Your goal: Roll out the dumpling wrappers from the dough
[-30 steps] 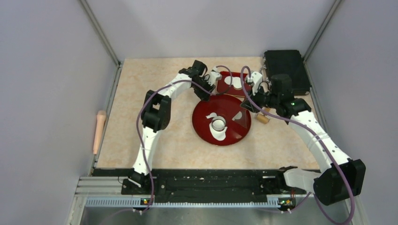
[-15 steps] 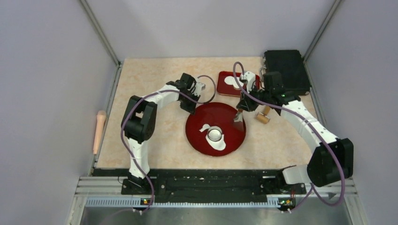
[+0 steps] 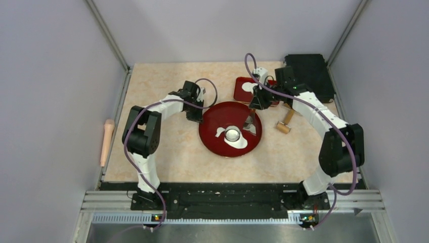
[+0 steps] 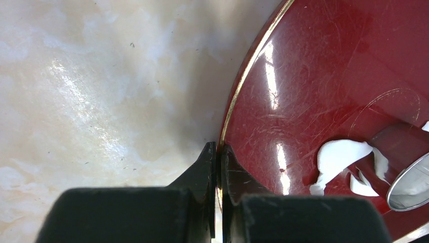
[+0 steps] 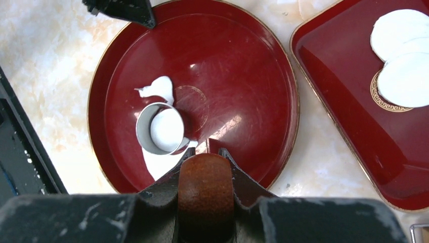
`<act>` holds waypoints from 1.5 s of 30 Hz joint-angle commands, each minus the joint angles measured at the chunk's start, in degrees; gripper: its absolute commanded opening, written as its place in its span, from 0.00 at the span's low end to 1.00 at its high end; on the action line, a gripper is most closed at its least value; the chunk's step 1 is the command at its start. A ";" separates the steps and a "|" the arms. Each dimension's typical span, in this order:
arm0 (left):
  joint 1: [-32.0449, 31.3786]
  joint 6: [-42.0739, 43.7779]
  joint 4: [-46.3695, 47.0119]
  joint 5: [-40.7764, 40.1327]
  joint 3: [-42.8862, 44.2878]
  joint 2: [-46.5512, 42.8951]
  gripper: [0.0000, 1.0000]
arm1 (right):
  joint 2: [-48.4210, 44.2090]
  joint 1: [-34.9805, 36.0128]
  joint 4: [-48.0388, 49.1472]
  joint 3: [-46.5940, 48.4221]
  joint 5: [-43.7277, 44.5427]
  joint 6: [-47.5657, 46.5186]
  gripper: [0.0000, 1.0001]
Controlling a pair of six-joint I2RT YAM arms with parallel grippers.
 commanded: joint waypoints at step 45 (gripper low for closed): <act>1.12 -2.87 -0.35 -3.11 -4.96 -0.71 0.00 | 16.56 4.98 -32.44 22.15 -7.81 -12.88 0.00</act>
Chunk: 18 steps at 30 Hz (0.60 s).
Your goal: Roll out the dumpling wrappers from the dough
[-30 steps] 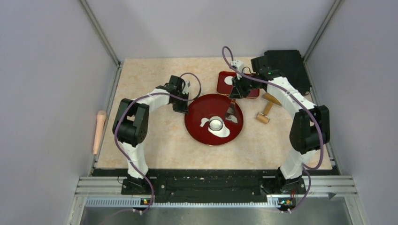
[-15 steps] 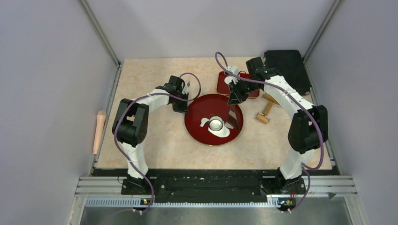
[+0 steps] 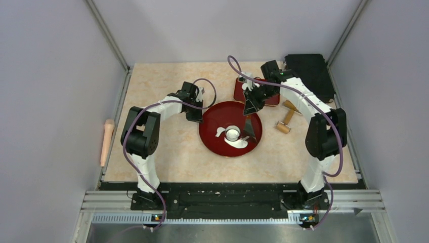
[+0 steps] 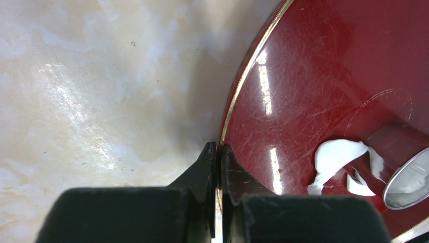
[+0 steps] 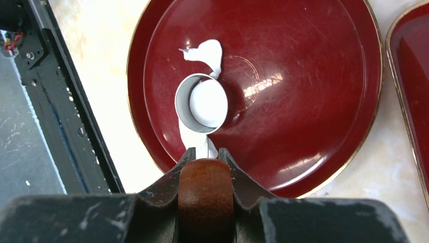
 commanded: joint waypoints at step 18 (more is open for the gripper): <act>0.64 -1.40 -3.00 -3.90 -2.88 0.16 0.00 | -1.59 1.28 -10.80 10.07 1.09 -1.64 0.00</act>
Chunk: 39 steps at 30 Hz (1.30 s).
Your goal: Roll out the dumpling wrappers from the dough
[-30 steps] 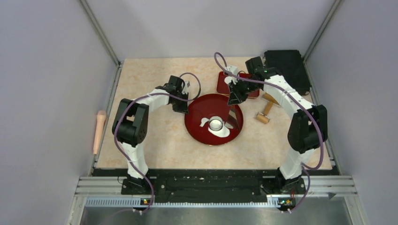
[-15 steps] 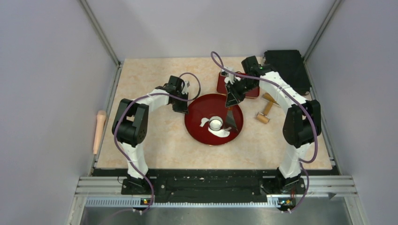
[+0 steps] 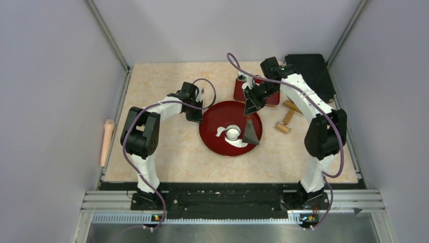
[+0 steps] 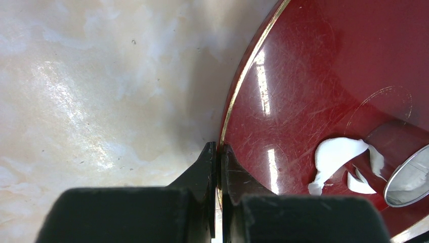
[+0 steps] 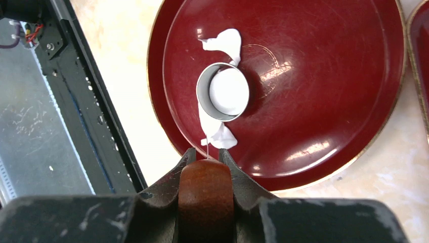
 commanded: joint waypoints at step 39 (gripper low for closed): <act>0.59 -0.92 -3.13 -2.72 -2.55 -0.19 0.00 | 7.88 1.60 -8.13 6.83 -6.21 -12.03 0.00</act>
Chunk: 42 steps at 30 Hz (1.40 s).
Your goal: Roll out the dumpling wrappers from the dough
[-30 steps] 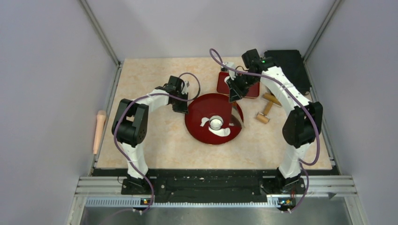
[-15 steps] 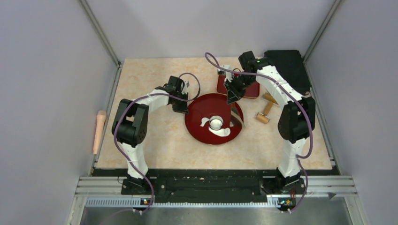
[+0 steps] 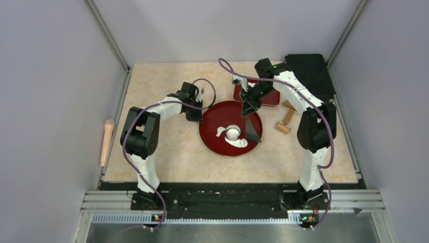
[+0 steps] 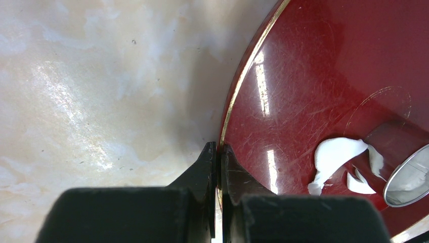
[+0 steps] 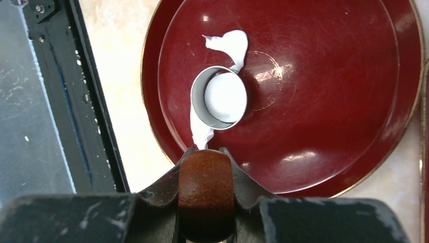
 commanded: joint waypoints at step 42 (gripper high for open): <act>0.55 -1.16 -3.07 -2.26 -2.65 -0.58 0.00 | -13.32 6.04 11.95 -11.22 11.48 8.35 0.00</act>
